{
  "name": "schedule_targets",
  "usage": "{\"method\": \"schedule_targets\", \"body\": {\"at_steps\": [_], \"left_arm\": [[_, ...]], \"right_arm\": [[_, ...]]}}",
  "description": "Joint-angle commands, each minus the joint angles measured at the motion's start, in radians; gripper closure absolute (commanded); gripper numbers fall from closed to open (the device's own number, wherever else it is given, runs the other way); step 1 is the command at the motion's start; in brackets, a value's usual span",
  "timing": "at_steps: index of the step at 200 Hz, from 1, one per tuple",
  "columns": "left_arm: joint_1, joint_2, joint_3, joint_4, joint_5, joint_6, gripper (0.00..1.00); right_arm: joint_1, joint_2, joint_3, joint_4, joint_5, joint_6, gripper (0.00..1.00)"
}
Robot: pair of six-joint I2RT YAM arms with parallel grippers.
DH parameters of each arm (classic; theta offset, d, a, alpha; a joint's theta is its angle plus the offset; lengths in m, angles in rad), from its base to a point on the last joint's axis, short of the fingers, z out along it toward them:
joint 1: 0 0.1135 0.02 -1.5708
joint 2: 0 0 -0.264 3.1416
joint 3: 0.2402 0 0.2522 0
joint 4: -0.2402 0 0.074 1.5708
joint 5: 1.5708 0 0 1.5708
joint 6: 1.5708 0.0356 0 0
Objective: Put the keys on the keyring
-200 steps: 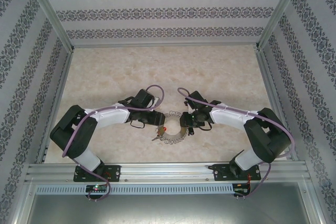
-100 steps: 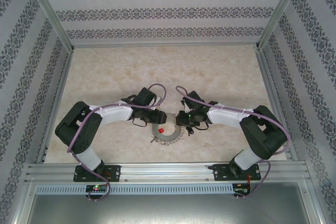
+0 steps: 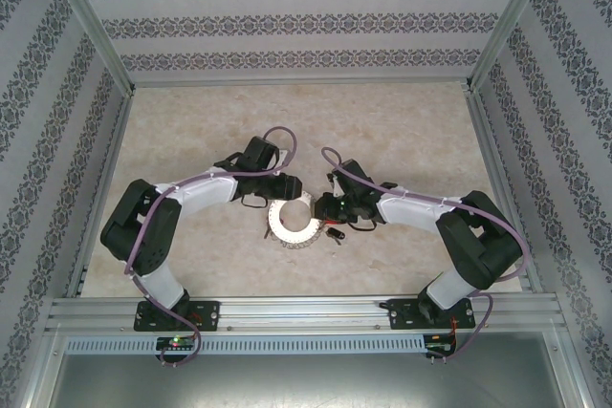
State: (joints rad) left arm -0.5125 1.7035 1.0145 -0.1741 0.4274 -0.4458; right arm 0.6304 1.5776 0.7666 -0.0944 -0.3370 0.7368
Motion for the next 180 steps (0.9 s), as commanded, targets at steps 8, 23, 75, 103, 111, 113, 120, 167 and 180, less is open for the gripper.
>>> {"method": "schedule_targets", "body": {"at_steps": [8, 23, 75, 103, 111, 113, 120, 167, 180], "left_arm": [[0.027, 0.032, 0.07, -0.071, -0.071, 0.041, 0.49], [0.043, 0.038, 0.082, -0.107, -0.126, 0.048, 0.46], [0.096, -0.068, 0.009, -0.14, -0.181, 0.072, 0.43], [0.096, -0.184, -0.092, -0.093, -0.205, 0.065, 0.42], [0.097, -0.237, -0.141, -0.052, -0.223, 0.055, 0.42], [0.097, -0.251, -0.154, -0.041, -0.229, 0.052, 0.42], [0.096, -0.301, -0.197, -0.002, -0.247, 0.046, 0.43], [0.097, -0.565, -0.373, 0.094, -0.477, 0.073, 0.44], [0.098, -0.611, -0.39, 0.096, -0.537, 0.087, 0.43]], "right_arm": [[-0.016, -0.037, 0.021, 0.002, 0.112, 0.033, 0.76], [-0.032, -0.064, 0.003, -0.035, 0.17, 0.043, 0.73], [-0.1, -0.198, -0.113, -0.039, 0.217, 0.049, 0.68], [-0.113, -0.277, -0.124, -0.086, 0.291, 0.008, 0.68], [-0.116, -0.31, -0.13, -0.093, 0.329, 0.0, 0.67], [-0.116, -0.321, -0.131, -0.092, 0.339, -0.001, 0.67], [-0.118, -0.36, -0.136, -0.095, 0.378, -0.008, 0.66], [-0.114, -0.619, -0.195, -0.068, 0.679, -0.171, 0.44], [-0.125, -0.661, -0.197, -0.079, 0.752, -0.232, 0.3]]}}
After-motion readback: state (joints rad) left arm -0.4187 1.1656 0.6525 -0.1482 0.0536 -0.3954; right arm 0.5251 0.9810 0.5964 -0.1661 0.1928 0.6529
